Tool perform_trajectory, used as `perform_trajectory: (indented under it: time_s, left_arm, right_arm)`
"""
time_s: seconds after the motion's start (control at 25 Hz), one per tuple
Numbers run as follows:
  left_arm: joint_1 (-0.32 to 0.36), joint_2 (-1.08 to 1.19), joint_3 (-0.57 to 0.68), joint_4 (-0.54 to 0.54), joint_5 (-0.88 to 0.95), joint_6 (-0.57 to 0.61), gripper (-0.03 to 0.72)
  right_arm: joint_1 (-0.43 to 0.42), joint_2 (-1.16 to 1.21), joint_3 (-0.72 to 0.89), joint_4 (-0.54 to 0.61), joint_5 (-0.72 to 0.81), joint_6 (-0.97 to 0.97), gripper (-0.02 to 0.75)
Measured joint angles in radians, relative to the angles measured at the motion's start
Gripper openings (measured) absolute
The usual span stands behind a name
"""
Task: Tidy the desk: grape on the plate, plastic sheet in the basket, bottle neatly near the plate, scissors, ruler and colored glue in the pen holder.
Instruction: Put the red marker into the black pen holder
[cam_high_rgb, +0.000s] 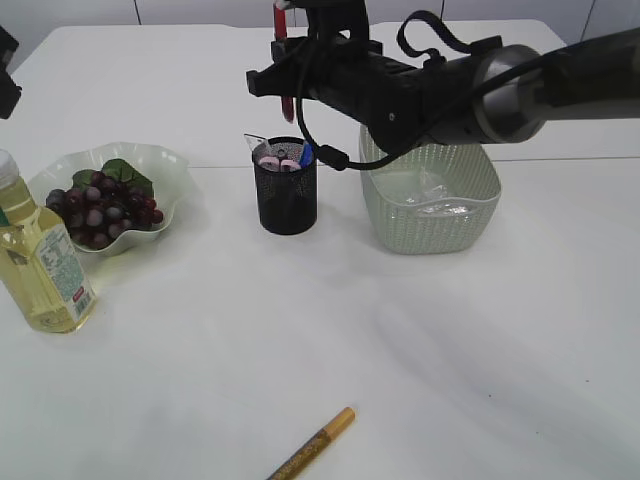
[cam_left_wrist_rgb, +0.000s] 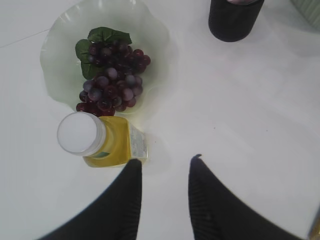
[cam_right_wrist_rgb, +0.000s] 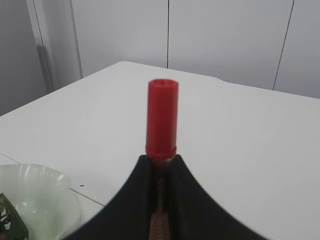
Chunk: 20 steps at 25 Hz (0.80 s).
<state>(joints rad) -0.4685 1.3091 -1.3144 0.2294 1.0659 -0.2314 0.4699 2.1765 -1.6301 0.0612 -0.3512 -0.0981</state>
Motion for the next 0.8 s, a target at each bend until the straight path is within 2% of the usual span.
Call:
perform_trajectory:
  time_s: [0.8]
  left_arm:
    - [0.0,0.028,0.0,0.007,-0.012,0.0,0.237]
  right_arm:
    - [0.0,0.05,-0.002,0.0,0.012,0.026,0.058]
